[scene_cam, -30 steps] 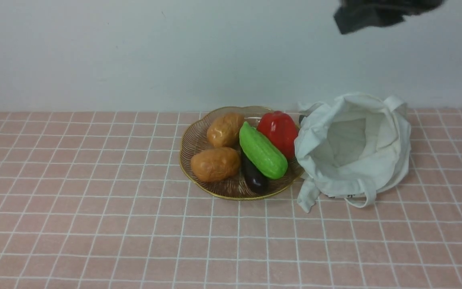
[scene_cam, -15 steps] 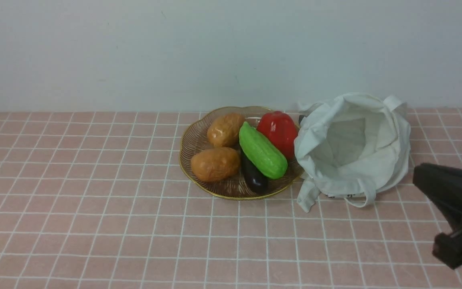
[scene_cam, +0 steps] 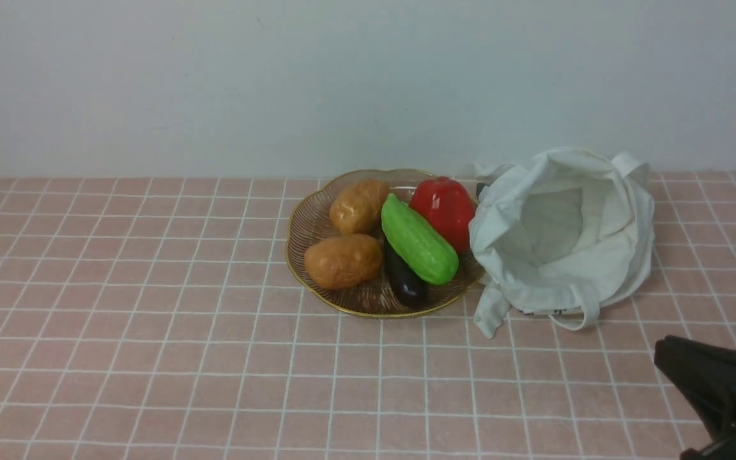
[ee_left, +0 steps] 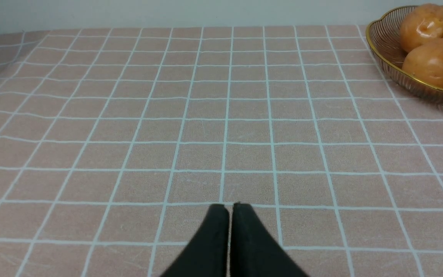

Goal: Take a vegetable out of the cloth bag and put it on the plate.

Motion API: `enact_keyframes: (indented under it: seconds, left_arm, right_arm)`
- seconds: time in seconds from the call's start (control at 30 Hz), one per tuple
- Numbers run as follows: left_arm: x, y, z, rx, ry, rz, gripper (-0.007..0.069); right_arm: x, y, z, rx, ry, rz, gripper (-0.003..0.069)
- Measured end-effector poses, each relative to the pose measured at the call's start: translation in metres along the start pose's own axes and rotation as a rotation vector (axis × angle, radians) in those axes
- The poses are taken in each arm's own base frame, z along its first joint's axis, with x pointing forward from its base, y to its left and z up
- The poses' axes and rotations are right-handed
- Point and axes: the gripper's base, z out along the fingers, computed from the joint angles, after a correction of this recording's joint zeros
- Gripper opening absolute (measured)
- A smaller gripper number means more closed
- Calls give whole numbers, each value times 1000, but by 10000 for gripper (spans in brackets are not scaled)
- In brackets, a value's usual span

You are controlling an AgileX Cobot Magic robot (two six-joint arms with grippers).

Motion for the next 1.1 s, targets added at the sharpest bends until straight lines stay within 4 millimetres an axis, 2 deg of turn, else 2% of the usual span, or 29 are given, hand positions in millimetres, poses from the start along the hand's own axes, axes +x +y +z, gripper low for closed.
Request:
enact_keyframes:
  seconds: [0.23,0.37,0.53,0.63,0.83,1.1]
  left_arm:
    - [0,0,0,0,0,0,-5]
    - [0,0,0,0,0,0,-5]
    - [0,0,0,0,0,0,-5]
    - [0,0,0,0,0,0,-5]
    - [0,0,0,0,-1,0,-5]
    - [0,0,0,-1,-1,-1,-5]
  right_arm:
    - [3,0,-3,-2,2,-17,-15]
    - [21,-5,-22,32,-30,-44,-15]
    - [47,-15,-53,186,-121,-59,-15]
    - [58,-17,-64,255,-165,-50,-15]
    - [81,-17,-63,284,-93,-11,-15]
    - [81,-22,-64,358,-94,23,-15]
